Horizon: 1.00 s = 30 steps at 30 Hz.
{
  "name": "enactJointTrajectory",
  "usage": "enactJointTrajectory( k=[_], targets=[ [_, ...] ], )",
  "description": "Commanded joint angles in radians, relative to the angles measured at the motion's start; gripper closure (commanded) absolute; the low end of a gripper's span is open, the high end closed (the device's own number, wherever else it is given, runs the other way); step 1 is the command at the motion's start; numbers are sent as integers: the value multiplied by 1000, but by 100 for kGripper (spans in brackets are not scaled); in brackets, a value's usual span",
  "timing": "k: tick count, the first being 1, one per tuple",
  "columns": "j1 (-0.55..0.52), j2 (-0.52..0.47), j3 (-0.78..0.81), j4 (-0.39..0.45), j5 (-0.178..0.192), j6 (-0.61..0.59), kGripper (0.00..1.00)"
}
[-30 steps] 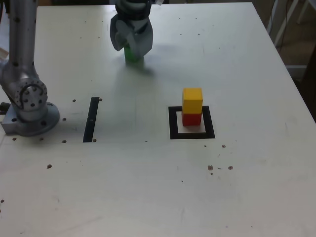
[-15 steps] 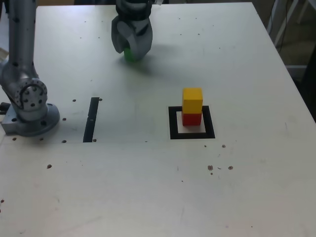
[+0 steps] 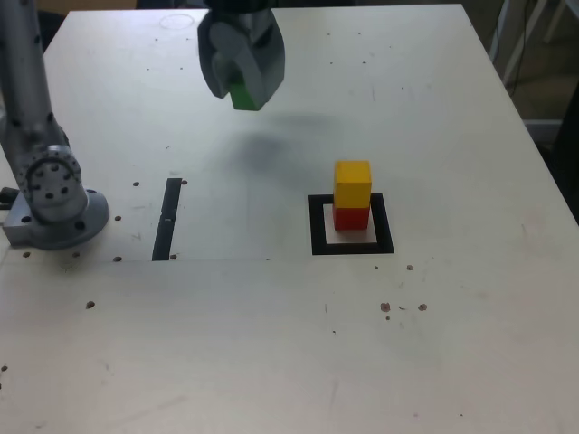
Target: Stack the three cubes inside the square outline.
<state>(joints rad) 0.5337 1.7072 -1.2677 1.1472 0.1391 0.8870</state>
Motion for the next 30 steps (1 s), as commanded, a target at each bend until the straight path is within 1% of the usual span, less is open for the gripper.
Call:
enactJointTrajectory(
  k=[1, 4, 7, 10, 14, 17, 23, 25, 30],
  targets=[
    [-51, -29, -21, 53, 17, -106, 75],
    [-158, -59, -74, 156, 40, -269, 75],
    [-267, -67, -151, 263, 48, -423, 75],
    [-359, -51, -247, 352, 36, -530, 75],
    [-466, 12, -396, 435, 11, -628, 75],
    [-523, 66, -468, 457, -7, -686, 75],
    [-603, 173, -552, 462, -56, -762, 75],
    [-621, 195, -570, 462, -63, -790, 75],
    [-638, 220, -583, 461, -64, -853, 75]
  ],
)
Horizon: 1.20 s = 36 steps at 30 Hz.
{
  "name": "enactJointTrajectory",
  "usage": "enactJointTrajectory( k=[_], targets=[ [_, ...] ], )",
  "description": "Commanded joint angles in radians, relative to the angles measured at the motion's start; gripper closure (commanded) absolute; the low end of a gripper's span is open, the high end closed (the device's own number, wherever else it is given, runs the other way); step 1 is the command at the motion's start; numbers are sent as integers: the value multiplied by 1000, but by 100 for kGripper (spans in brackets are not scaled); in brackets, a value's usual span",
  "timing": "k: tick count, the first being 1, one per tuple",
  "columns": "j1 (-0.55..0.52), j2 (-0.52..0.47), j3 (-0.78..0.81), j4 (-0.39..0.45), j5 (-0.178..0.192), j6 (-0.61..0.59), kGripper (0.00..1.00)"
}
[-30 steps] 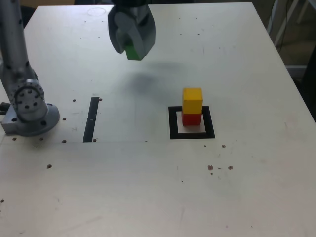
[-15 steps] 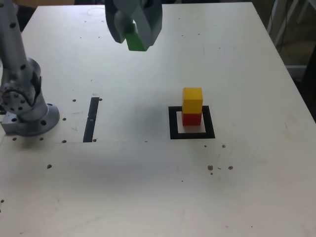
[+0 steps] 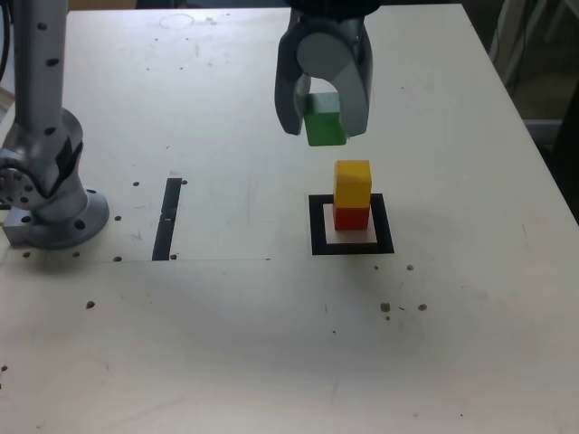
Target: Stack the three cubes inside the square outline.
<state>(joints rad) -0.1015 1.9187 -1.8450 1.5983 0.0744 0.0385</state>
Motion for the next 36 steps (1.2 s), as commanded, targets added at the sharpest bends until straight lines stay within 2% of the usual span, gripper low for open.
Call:
enactJointTrajectory(
  k=[1, 8, 16, 20, 28, 36],
  targets=[
    [-3, 11, -5, 10, 1, -12, 74],
    [-3, 36, -26, 13, -14, -28, 69],
    [-3, 69, -85, 12, -23, -53, 74],
    [-3, 97, -85, 11, -9, -78, 74],
    [-3, 129, -81, 10, 48, -161, 74],
    [-2, 146, -85, 9, 54, -180, 73]
  ],
)
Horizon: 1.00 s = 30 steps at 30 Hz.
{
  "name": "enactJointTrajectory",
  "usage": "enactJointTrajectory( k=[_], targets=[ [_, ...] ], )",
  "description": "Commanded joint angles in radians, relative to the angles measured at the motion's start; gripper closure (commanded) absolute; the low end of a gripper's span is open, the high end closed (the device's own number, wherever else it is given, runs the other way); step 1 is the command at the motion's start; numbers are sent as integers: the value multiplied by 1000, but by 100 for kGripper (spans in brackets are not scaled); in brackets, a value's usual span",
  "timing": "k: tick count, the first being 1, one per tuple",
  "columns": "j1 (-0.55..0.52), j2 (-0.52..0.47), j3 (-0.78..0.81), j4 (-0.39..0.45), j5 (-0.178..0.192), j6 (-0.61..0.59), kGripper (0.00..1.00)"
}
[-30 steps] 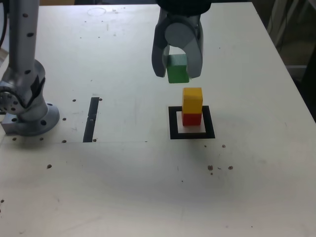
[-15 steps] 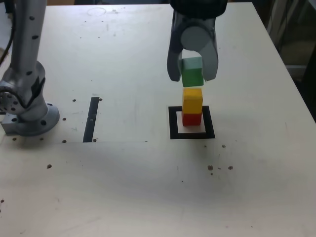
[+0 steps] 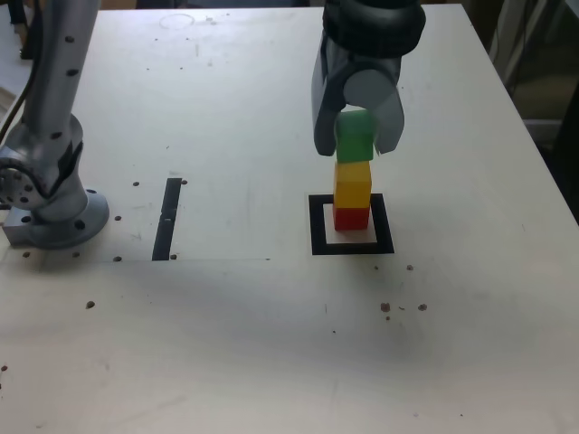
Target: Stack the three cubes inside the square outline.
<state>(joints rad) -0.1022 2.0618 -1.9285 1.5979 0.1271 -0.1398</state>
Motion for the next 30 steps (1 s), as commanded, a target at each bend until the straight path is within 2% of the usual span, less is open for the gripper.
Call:
enactJointTrajectory(
  k=[1, 30],
  targets=[
    [-1, 5, 1, 9, 1, -1, 73],
    [-1, 30, 11, 3, -25, 0, 68]
  ],
)
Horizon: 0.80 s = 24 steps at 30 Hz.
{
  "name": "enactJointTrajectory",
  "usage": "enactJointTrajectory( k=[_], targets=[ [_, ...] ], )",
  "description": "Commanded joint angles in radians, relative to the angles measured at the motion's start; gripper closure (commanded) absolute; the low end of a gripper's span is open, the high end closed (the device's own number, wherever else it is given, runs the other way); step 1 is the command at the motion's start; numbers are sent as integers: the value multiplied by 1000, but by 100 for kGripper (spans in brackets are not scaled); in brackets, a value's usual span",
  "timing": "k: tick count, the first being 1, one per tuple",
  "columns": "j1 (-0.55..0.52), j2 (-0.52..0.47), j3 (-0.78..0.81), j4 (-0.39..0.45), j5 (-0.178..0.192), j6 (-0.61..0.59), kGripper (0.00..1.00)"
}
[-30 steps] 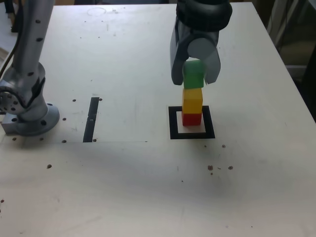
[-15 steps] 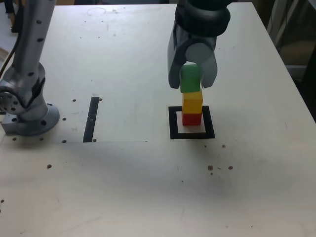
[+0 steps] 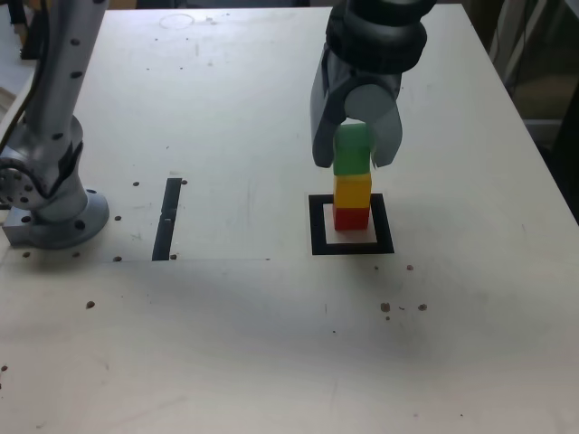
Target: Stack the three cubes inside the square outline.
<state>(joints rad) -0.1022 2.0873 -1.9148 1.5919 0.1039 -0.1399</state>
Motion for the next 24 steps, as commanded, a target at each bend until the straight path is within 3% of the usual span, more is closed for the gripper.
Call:
enactJointTrajectory(
  k=[1, 15, 18, 24],
  targets=[
    [-1, 6, -3, 9, -4, 0, 67],
    [3, 26, -4, 1, 6, 6, 59],
    [4, 24, -3, 6, 6, 7, 49],
    [4, 10, -6, 8, 5, 12, 17]
  ],
)
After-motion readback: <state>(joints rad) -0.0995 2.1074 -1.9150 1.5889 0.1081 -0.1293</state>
